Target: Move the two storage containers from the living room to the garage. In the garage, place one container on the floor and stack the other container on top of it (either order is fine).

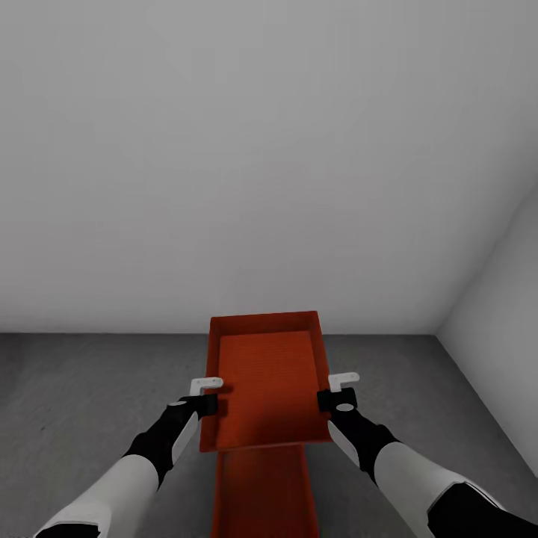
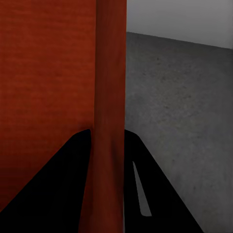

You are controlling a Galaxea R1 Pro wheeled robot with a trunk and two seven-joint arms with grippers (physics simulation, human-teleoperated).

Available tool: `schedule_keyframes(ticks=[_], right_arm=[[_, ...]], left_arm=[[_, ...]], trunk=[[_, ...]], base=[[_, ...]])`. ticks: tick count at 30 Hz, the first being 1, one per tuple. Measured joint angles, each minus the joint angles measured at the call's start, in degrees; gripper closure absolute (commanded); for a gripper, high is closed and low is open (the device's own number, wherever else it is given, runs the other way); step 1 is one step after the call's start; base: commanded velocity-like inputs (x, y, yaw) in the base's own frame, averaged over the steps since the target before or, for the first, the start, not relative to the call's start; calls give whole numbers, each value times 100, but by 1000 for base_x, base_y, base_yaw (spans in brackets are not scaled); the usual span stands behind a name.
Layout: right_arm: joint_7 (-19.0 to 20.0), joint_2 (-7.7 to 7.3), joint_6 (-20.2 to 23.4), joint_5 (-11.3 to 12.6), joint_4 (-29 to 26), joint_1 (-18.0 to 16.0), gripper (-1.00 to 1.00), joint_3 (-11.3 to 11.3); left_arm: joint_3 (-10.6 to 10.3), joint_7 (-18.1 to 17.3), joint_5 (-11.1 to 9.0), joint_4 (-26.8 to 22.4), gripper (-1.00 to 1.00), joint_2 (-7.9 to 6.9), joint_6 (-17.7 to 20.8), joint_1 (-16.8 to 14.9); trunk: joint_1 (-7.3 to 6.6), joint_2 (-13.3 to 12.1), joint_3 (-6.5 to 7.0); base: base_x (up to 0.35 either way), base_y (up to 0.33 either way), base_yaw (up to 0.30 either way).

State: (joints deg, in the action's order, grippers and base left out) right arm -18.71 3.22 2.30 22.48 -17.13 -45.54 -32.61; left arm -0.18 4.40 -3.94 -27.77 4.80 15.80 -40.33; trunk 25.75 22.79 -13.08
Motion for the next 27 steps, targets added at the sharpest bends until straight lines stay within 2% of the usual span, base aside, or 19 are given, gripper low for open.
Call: schedule_keyframes(ticks=[27], right_arm=[[4, -3, -29, 9, -1, -1, 100, 3]], left_arm=[[-5, -1, 18, -32, 100, 1, 6, 1]], trunk=[[0, 0, -249]], base=[[0, 0, 0]])
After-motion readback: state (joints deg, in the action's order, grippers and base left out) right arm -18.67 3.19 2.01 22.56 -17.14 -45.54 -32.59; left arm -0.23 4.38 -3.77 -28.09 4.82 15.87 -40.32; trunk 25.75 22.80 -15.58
